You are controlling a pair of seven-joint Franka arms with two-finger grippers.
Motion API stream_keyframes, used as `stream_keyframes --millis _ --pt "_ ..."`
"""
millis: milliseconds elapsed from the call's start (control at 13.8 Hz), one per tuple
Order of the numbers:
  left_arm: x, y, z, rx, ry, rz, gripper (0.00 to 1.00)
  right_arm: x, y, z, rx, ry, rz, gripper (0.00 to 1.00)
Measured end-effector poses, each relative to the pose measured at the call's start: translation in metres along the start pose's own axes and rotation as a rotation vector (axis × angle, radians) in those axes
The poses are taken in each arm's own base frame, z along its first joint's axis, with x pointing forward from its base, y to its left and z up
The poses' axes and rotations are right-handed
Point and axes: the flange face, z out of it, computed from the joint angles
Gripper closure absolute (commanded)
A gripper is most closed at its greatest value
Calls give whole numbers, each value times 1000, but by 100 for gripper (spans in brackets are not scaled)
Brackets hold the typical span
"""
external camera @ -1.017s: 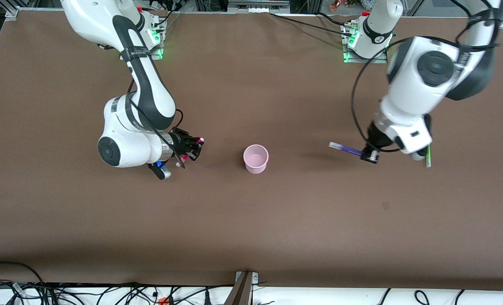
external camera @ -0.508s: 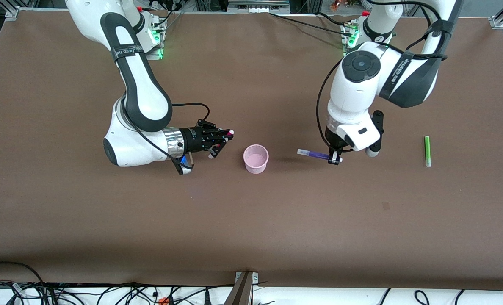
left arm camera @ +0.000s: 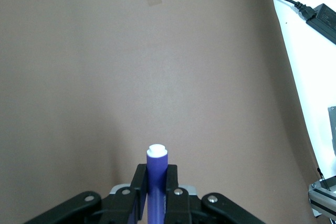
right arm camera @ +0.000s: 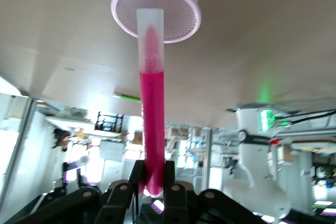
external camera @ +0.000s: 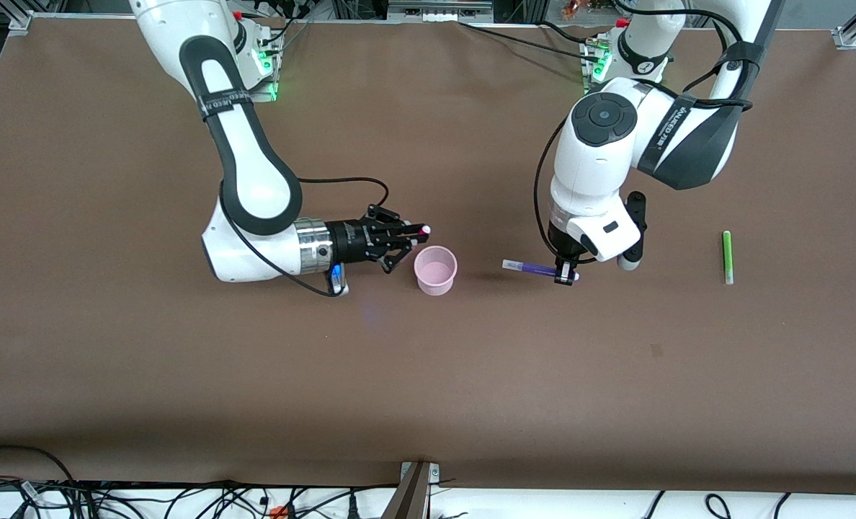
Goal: Organize pens into pink holder with both arms
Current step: 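Lower the pink pen into the pink cup with the right gripper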
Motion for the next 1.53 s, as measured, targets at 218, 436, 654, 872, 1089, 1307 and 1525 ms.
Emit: stream_keyframes --millis 218,436,654,872,1089,1307,1525 --pt "-2 0 4 5 1 -3 100 23 1 21 54 -37 38 100" --pt "-3 0 4 5 1 -8 100 37 5 39 76 -73 75 100" --pt "-3 0 5 6 1 -10 100 38 7 50 81 -86 80 100" --pt "-4 -1 8 10 2 -8 100 39 7 50 91 -90 56 100" --pt "-5 -1 10 4 24 -5 100 52 10 56 85 -80 36 96" --pt "-8 -1 13 6 27 -8 100 66 14 61 78 -72 39 87" --pt "-13 -2 14 7 26 -2 100 70 13 57 84 -67 37 0"
